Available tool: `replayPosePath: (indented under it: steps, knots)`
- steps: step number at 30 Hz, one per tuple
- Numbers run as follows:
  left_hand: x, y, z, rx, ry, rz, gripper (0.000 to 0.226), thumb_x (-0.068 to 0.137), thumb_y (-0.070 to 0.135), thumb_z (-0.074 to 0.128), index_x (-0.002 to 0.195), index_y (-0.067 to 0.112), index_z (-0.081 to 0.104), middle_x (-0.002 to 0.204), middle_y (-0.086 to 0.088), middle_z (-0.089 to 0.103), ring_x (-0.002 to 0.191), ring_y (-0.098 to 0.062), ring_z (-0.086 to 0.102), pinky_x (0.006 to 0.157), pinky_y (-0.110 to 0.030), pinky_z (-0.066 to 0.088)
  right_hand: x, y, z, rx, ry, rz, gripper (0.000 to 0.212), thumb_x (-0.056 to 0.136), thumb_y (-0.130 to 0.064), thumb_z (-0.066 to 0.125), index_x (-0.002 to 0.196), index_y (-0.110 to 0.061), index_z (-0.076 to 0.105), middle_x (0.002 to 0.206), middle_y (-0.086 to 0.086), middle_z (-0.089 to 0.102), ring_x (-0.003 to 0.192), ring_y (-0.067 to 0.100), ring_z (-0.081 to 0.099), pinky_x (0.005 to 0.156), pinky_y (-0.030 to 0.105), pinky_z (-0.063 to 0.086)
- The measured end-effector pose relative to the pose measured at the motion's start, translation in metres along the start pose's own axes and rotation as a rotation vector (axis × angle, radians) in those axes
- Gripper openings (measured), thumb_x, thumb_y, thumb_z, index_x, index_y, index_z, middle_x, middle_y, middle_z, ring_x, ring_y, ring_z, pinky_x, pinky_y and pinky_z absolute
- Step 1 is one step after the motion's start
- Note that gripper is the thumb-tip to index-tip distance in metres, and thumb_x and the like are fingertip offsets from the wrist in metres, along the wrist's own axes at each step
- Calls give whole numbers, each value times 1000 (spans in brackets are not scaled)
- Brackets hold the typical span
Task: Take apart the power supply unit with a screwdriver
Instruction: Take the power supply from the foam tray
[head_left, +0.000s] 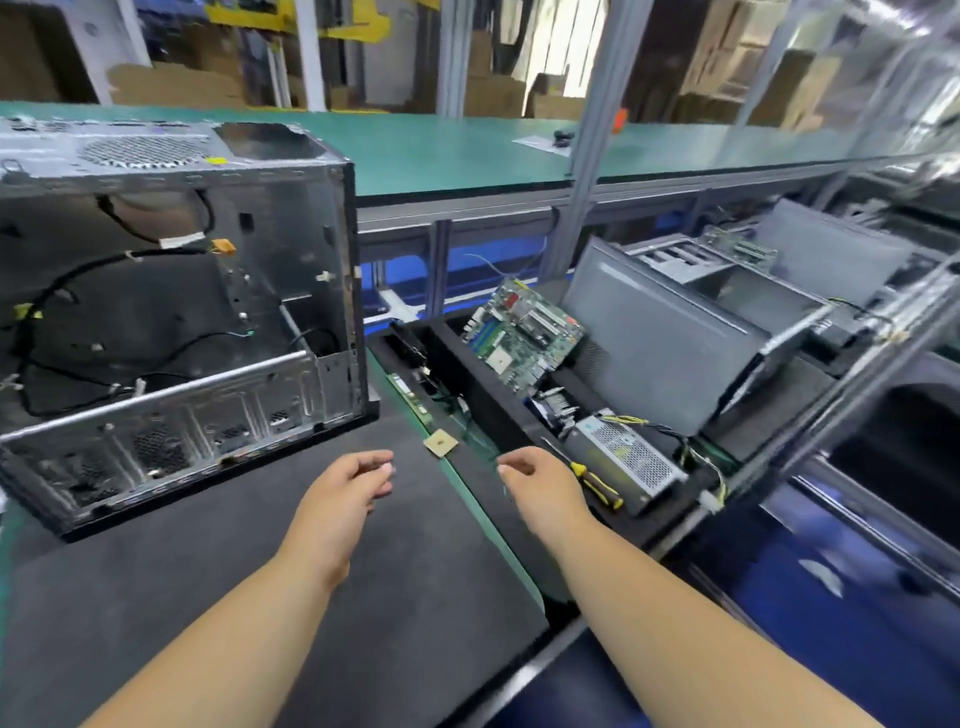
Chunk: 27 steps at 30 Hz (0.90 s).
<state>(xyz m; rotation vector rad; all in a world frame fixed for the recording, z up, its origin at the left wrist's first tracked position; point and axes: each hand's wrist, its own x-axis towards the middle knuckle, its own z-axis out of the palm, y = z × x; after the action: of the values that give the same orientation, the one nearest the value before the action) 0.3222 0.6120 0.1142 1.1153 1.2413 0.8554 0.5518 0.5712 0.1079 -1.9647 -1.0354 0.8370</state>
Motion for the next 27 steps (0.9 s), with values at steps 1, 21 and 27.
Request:
replayPosePath:
  steps: [1,21,27]
  knots:
    - [-2,0,5,9,-5,-2,15,95,22,61,104,30,69,107,5,71,100,-11,67,94,-34,48,0,3,-6,-15,12,-7,6,94,-26,61,95,-29,66,87,-13,65,72,11,59,60,25,44]
    - [16,18,162,105,-50,-16,17,96,12,59,101,24,70,103,2,73,94,-13,67,95,-35,47,93,93,-183,-159,156,79,13,92,-29,59,102,-33,65,100,-14,65,89,11,61,72,28,45]
    - [29,20,205,132,-24,-31,15,95,14,60,101,24,70,102,3,74,95,-12,67,88,-31,47,128,118,-208,-360,153,91,45,90,-18,61,134,-15,56,132,8,53,120,29,53,98,41,47]
